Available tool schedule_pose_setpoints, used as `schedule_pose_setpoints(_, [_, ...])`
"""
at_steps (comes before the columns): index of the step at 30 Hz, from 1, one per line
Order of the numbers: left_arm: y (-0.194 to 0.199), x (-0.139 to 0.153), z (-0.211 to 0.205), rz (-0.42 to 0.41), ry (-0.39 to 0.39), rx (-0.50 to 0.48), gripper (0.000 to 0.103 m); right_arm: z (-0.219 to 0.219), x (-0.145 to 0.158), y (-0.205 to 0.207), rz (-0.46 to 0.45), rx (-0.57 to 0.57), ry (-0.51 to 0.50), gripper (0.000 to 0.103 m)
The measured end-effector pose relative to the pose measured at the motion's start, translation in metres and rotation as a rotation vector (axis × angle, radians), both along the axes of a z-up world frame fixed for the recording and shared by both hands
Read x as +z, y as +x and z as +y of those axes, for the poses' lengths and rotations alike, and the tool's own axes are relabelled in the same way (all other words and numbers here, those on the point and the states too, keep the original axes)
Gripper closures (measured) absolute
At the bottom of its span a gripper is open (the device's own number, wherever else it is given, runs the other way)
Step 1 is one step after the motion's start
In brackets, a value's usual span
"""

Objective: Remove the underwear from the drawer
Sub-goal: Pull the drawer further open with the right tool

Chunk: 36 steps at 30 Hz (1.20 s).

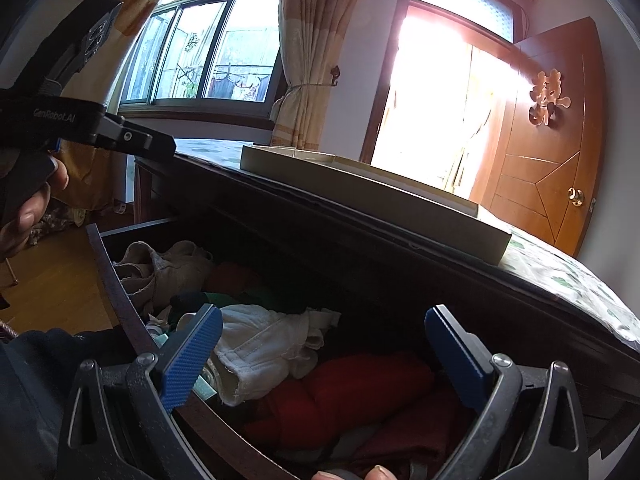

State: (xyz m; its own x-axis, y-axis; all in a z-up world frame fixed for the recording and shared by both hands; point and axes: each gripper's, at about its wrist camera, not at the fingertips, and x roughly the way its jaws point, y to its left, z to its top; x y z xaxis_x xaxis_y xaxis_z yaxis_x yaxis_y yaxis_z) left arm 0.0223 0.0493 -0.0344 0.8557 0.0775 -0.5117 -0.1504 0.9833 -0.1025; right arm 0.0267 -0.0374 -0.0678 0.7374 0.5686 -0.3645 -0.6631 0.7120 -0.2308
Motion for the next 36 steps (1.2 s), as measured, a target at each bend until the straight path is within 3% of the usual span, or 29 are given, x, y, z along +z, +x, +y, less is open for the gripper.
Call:
schedule_pose_setpoints(27, [0.001,0.002,0.013,0.036,0.003,0.014,0.000,0.007,0.003,0.002,0.170,-0.043,-0.109,0.001])
schedule_pose_setpoints(33, [0.013,-0.010,0.005,0.139,0.052,-0.044,0.000,0.009,0.005,0.007,0.236,-0.052,-0.117,0.001])
schedule_pose_setpoints(36, [0.018,-0.019,0.003,0.176,0.034,-0.073,0.000,0.012,0.006,0.011,0.258,-0.050,-0.140,0.001])
